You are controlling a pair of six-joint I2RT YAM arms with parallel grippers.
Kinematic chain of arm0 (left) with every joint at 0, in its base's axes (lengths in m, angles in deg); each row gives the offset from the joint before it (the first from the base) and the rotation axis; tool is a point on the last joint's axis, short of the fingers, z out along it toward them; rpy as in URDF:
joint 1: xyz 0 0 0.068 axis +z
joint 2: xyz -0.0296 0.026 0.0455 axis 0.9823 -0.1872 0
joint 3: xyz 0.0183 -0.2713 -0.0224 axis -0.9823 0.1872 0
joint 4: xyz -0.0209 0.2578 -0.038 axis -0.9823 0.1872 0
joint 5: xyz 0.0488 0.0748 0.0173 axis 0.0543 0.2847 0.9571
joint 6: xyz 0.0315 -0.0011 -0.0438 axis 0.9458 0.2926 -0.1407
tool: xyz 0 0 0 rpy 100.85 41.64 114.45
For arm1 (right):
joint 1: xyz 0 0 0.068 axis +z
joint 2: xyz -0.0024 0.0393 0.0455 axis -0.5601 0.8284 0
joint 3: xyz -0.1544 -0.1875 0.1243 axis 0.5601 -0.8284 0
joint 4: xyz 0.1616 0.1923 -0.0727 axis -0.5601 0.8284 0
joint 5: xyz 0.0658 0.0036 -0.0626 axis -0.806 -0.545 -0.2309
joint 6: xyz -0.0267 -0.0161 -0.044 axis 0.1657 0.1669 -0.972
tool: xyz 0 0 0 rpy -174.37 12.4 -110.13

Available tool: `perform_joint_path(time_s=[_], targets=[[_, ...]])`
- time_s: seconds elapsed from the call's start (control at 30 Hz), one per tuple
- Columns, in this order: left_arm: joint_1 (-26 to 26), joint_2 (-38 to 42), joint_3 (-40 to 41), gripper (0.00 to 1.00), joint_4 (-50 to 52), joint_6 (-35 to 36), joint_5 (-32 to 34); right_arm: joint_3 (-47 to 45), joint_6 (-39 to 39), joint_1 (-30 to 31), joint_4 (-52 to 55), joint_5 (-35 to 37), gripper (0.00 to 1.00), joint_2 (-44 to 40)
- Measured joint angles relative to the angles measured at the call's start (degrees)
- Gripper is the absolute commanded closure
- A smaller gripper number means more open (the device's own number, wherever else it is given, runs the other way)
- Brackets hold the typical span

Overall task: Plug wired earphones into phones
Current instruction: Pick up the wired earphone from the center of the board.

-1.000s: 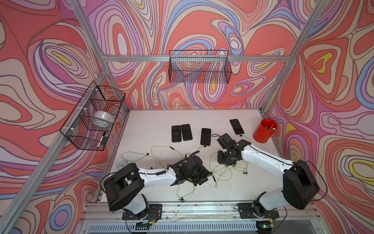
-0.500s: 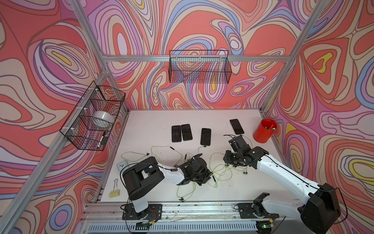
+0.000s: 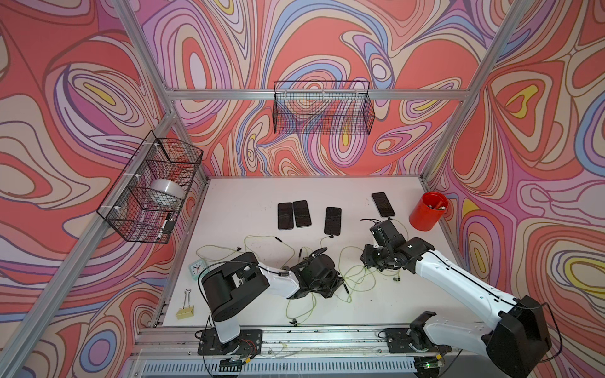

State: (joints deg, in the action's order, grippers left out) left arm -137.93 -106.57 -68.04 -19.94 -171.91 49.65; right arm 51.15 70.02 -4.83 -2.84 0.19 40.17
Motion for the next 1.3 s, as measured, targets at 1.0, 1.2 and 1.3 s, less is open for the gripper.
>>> perform_joint_path(time_s=[1.0, 1.2, 1.3], targets=[[22.7, -1.8, -38.8, 1.0, 40.0, 85.5, -46.8, 11.4, -34.7, -25.6, 0.9, -49.3, 0.61, 6.1], [23.0, -5.7, -48.0, 1.0, 54.3, 99.4, -50.4, 13.9, -38.9, -25.7, 1.9, -55.2, 0.59, 11.1], [23.5, -7.7, -51.0, 1.0, 60.4, 104.5, -50.9, 14.6, -40.9, -25.7, 3.4, -56.8, 0.59, 11.9]])
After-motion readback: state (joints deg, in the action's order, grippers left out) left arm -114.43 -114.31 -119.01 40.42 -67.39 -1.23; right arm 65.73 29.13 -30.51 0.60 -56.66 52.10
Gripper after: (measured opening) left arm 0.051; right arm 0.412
